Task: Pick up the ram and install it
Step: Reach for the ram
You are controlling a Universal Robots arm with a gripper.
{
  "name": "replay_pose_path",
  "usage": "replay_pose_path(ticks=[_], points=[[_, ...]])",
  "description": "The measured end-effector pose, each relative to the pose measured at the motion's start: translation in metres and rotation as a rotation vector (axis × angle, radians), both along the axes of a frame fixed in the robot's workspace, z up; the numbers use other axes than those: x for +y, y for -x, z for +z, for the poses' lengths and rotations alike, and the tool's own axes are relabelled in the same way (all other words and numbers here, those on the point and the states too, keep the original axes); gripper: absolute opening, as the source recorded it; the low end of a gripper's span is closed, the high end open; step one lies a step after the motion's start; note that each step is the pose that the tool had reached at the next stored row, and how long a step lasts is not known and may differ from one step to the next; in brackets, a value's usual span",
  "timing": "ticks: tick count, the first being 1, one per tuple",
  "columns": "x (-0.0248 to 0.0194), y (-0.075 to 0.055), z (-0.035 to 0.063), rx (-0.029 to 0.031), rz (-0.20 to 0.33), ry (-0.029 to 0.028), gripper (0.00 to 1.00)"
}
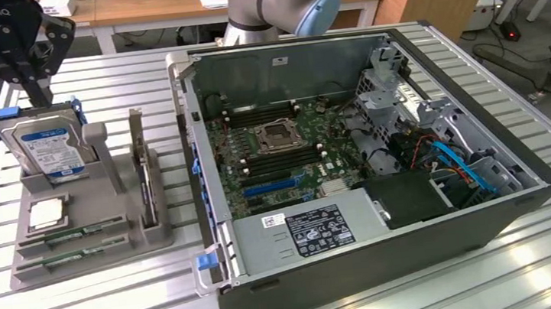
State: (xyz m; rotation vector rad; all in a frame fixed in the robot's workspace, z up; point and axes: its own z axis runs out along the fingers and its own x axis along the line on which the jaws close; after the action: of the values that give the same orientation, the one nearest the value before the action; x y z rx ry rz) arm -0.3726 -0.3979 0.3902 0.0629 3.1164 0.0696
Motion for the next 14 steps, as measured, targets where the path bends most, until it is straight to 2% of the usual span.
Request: replay_pose_path(ticks=[11,14], points=[[-0.0098,0.001,0.0000,0.0000,0.000,0.0000,0.09],[-0.0113,0.001,-0.0001,-0.0002,0.000,-0.0001,0.09]])
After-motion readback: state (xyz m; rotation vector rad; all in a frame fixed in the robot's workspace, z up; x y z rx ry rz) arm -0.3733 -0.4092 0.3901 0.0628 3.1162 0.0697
